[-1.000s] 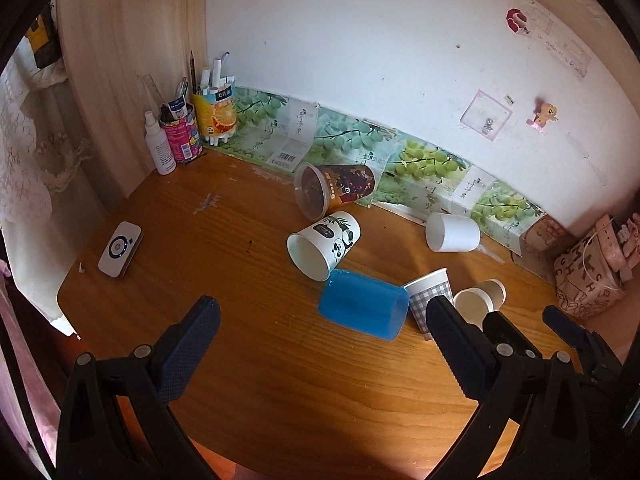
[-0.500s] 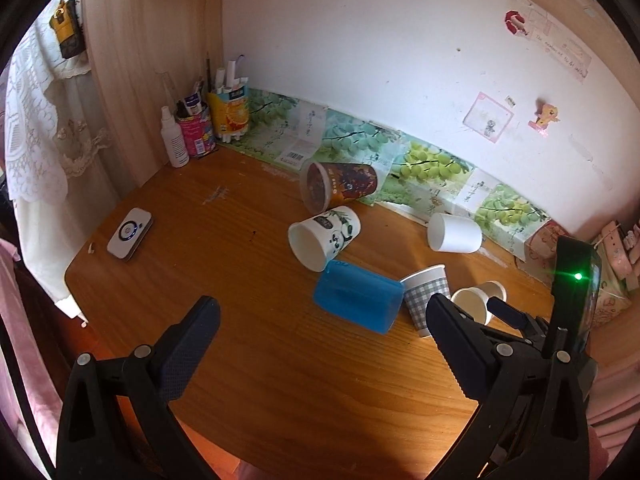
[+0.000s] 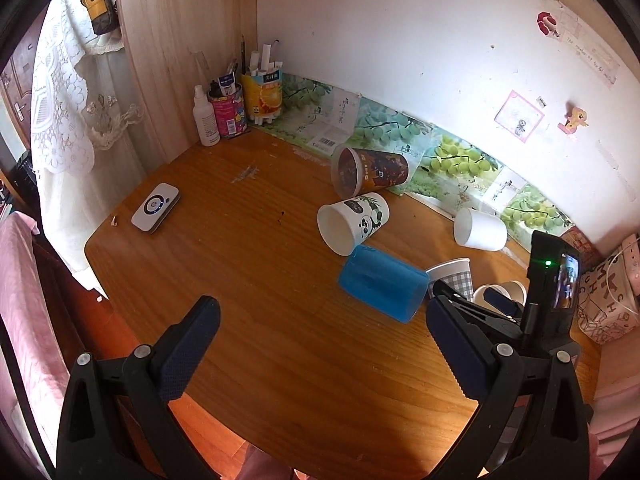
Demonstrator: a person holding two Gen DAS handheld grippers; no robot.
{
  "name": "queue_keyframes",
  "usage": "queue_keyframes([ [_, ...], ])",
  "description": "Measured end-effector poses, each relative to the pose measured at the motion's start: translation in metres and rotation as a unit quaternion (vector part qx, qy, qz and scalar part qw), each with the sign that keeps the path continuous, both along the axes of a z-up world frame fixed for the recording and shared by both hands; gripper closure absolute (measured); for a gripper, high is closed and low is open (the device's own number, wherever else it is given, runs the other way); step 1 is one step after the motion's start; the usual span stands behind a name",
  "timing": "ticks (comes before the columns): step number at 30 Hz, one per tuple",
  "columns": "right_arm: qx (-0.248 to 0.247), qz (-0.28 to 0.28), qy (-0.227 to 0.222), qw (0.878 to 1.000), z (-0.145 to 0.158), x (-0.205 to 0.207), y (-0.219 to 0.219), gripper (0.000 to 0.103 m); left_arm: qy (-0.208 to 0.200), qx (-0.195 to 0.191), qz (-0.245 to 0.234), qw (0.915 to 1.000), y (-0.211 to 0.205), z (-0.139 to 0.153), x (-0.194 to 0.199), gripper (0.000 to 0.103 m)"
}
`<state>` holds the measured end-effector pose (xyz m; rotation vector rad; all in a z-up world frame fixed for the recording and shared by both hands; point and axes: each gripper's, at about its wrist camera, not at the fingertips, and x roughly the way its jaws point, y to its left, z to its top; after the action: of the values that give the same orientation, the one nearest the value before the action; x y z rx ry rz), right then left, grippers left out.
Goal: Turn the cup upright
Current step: 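Move the right gripper toward the checkered paper cup lying on its side, then close the right gripper around the checkered cup's body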
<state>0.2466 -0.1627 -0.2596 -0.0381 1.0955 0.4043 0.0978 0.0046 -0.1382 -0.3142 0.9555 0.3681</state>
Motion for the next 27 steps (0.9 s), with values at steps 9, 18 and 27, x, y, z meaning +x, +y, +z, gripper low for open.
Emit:
queue_keyframes([
  [9, -0.015, 0.004, 0.014, 1.0, -0.017, 0.011, 0.001, 0.021, 0.003, -0.002, 0.007, 1.0, 0.003, 0.001, -0.003, 0.0],
  [18, -0.022, 0.009, 0.016, 1.0, -0.025, 0.016, 0.006, 0.04, 0.001, -0.001, 0.01, 1.0, 0.006, 0.003, -0.007, 0.0],
  [27, -0.039, 0.0, 0.011, 0.999, -0.024, 0.016, 0.006, 0.042, -0.007, -0.005, 0.01, 0.9999, 0.015, 0.006, -0.012, 0.0],
])
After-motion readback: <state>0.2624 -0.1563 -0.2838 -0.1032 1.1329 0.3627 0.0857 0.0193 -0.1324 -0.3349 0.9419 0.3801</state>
